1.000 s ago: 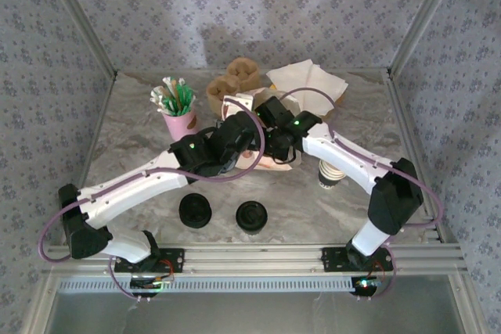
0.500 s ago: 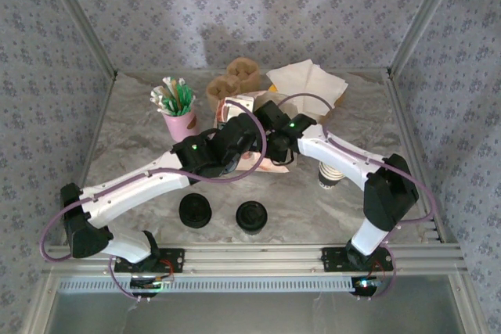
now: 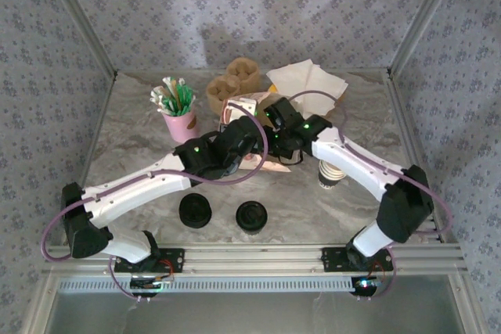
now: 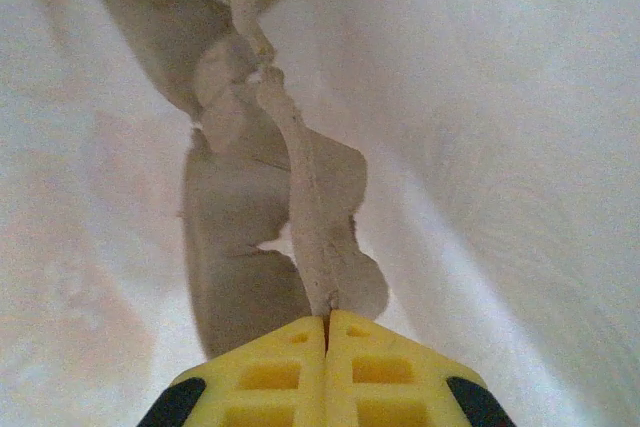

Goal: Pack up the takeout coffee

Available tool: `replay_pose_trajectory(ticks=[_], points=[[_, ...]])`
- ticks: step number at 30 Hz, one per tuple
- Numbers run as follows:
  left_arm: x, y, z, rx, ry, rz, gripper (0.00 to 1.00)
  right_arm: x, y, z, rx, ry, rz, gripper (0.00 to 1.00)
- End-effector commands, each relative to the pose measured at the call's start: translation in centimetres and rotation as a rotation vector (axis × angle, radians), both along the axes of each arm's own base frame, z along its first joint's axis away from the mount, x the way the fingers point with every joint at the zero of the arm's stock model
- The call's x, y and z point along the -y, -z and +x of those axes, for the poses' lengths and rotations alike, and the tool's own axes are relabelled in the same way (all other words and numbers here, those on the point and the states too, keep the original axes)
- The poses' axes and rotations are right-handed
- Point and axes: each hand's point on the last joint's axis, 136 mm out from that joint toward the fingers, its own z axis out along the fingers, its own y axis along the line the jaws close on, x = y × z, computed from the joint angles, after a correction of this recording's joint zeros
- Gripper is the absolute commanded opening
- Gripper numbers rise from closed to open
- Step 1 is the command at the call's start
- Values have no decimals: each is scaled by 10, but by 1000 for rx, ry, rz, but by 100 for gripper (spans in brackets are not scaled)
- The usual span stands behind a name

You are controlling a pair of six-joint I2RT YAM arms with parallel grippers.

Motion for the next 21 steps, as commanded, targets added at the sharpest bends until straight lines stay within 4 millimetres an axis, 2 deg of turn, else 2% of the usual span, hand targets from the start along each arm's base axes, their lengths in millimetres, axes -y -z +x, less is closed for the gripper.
replay_pose_trajectory(ticks=[1, 10, 21], points=[[-11, 7, 0, 11, -19, 58, 0, 9, -32, -3, 91, -9, 22, 0], [-27, 5, 2, 30, -39, 84, 0, 37, -68, -19, 177, -5, -10, 0], [-24, 4, 4, 14, -11, 72, 0, 39, -91, -17, 230, -24, 17, 0]])
